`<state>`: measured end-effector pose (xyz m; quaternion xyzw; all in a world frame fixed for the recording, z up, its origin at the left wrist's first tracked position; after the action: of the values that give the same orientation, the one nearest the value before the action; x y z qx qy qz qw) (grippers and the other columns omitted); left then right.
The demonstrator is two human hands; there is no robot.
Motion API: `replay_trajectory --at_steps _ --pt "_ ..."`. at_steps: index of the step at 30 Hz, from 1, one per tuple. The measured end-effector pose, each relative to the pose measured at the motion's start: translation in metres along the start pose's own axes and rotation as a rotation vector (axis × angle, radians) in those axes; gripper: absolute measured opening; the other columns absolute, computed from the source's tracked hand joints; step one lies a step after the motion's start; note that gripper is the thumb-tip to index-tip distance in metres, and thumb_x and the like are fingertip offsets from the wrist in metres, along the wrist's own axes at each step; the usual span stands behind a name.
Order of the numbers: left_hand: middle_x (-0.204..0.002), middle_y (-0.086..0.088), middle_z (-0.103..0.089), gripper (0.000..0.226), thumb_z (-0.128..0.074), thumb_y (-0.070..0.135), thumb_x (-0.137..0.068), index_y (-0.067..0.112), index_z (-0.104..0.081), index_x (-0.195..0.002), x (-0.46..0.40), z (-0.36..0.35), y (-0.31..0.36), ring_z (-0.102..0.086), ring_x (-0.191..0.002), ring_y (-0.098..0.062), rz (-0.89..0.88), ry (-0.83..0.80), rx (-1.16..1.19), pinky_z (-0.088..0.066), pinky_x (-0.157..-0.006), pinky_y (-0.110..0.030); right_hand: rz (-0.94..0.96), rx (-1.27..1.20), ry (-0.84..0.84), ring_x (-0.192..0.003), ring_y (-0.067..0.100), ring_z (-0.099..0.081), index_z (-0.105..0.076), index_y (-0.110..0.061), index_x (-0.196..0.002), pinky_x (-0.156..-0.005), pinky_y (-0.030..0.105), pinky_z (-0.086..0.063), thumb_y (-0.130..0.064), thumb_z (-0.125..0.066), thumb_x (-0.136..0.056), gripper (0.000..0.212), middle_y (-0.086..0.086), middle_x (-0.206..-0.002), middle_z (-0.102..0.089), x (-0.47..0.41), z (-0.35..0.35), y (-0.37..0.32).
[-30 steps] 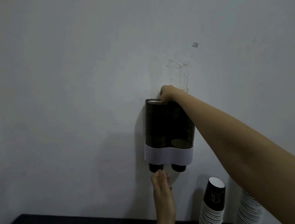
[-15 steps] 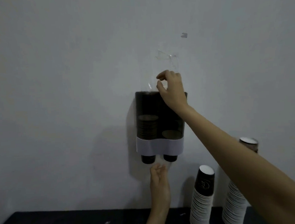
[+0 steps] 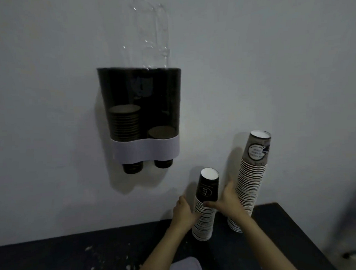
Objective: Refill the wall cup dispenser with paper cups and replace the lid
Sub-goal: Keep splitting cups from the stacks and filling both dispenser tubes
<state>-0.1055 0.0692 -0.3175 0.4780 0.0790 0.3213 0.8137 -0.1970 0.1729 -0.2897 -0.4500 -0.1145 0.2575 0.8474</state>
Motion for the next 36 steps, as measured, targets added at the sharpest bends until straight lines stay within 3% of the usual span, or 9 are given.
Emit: replay_trajectory --at_steps 8,11,18,21,23,26,30,32,36 --pt "-0.128 -0.012 -0.055 0.078 -0.075 0.031 -0.062 0.006 -0.041 -0.128 -0.052 -0.042 -0.031 -0.054 -0.119 -0.027 -0.066 -0.034 -0.035 -0.047 -0.096 -0.034 0.063 -0.229 0.045 -0.100 0.010 -0.052 -0.030 -0.014 -0.133 -0.071 0.003 -0.043 -0.008 -0.082 -0.063 0.088 0.001 -0.113 -0.055 -0.021 -0.041 0.036" --pt "-0.125 -0.008 -0.059 0.069 -0.074 0.024 -0.066 0.011 -0.045 -0.127 -0.057 -0.053 -0.034 -0.057 -0.116 -0.023 -0.078 0.010 0.061 -0.048 -0.094 -0.031 0.086 -0.239 0.097 -0.096 0.011 -0.058 -0.039 -0.022 -0.123 -0.064 0.004 -0.045 -0.015 -0.085 -0.059 0.079 -0.004 -0.106 -0.057 -0.025 -0.043 0.040" --pt "-0.129 -0.012 -0.056 0.073 -0.075 0.028 -0.066 0.009 -0.043 -0.129 -0.056 -0.056 -0.040 -0.055 -0.119 -0.026 -0.080 0.014 0.052 -0.047 -0.098 -0.044 0.144 -0.295 0.141 -0.089 0.004 -0.055 -0.042 -0.013 -0.121 -0.067 0.004 -0.042 -0.014 -0.084 -0.062 0.072 -0.005 -0.104 -0.056 -0.027 -0.021 0.016" --pt "-0.143 -0.015 -0.041 0.092 -0.077 0.027 -0.066 0.004 -0.026 -0.139 -0.053 -0.053 -0.032 -0.040 -0.133 -0.030 -0.055 -0.025 -0.007 -0.038 -0.108 -0.045 0.182 -0.341 0.179 -0.098 0.009 -0.055 -0.039 -0.015 -0.123 -0.078 0.019 -0.044 -0.013 -0.083 -0.062 0.076 -0.005 -0.108 -0.056 -0.033 -0.002 -0.002" --pt "-0.151 -0.018 -0.024 0.102 -0.075 0.029 -0.070 0.001 -0.011 -0.144 -0.047 -0.046 -0.022 -0.025 -0.140 -0.031 -0.032 -0.022 -0.012 -0.026 -0.115 -0.044 0.232 -0.365 0.225 -0.097 0.007 -0.057 -0.040 -0.014 -0.121 -0.078 0.015 -0.046 -0.012 -0.084 -0.062 0.073 -0.005 -0.108 -0.058 -0.035 0.015 -0.013" --pt "-0.152 -0.016 -0.023 0.087 -0.065 0.017 -0.079 0.005 -0.011 -0.145 -0.032 -0.030 0.002 -0.023 -0.141 -0.028 -0.101 0.175 0.091 -0.026 -0.115 -0.037 0.272 -0.426 0.274 -0.090 -0.008 -0.055 -0.041 -0.018 -0.116 -0.072 0.001 -0.044 -0.006 -0.083 -0.061 0.070 -0.014 -0.100 -0.057 -0.034 0.035 -0.026" --pt "-0.132 -0.010 -0.046 0.052 -0.048 0.001 -0.086 0.010 -0.034 -0.135 0.002 -0.003 0.050 -0.043 -0.122 -0.022 -0.243 0.489 0.400 -0.038 -0.087 -0.017 0.287 -0.441 0.244 -0.092 0.003 -0.059 -0.043 -0.020 -0.113 -0.082 0.017 -0.046 -0.004 -0.082 -0.062 0.066 -0.003 -0.104 -0.059 -0.021 0.048 -0.038" --pt "-0.125 -0.005 -0.049 0.043 -0.046 0.025 -0.092 0.015 -0.036 -0.133 0.022 0.011 0.081 -0.048 -0.112 -0.016 -0.244 0.377 0.640 -0.040 -0.081 -0.015 0.331 -0.323 0.164 -0.092 0.010 -0.061 -0.045 -0.021 -0.105 -0.081 0.024 -0.052 -0.009 -0.084 -0.061 0.060 0.001 -0.104 -0.062 -0.008 0.051 -0.045" --pt "-0.102 -0.006 -0.064 0.060 -0.032 0.065 -0.083 0.019 -0.057 -0.112 0.053 0.039 0.123 -0.061 -0.090 -0.018 -0.081 -0.079 1.033 -0.052 -0.078 -0.038 0.478 0.298 0.042 -0.108 0.025 -0.048 -0.039 -0.015 -0.127 -0.091 0.033 -0.043 -0.026 -0.081 -0.059 0.081 0.011 -0.115 -0.053 0.014 0.061 -0.067"
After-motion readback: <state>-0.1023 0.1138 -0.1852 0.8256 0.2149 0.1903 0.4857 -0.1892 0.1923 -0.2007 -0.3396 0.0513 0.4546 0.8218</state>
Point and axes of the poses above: each hand's wrist, its own x-axis away from the middle knuckle, its own z-axis out of the back of the hand, y = z × x, the point moved 1 cm from there along -x, towards the middle knuckle
